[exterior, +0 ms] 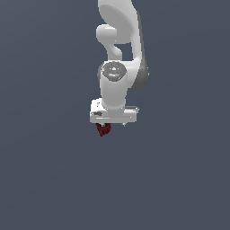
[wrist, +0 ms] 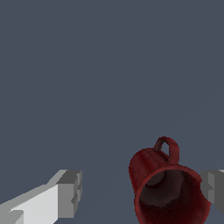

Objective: Pick up the object and move it to a goal position.

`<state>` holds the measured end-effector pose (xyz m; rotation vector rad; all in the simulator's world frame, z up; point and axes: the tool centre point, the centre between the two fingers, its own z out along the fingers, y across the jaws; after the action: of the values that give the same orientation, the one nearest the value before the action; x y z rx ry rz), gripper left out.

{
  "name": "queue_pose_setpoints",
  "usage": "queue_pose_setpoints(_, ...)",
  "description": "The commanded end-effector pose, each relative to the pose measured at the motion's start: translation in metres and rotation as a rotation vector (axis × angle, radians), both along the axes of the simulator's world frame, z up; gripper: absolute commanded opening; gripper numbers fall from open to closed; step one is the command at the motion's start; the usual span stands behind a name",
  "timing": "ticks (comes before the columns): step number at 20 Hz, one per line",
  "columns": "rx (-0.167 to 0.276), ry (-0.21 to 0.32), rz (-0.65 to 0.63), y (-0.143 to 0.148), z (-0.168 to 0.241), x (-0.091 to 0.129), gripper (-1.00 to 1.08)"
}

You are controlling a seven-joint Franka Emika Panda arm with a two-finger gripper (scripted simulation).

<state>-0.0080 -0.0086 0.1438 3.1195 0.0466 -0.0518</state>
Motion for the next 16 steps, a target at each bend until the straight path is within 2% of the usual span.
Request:
queue_pose_setpoints(1, 0.000, 0.000, 0.000, 0.000, 0.000, 0.000, 0.28)
queue_pose_setpoints(7, -0.008, -0.004, -0.029, -0.017, 0.007, 0.001, 0.28)
queue_pose_setpoints(16, -0.010, -0.002, -0.061, -0.017, 0.005, 0.000, 0.28)
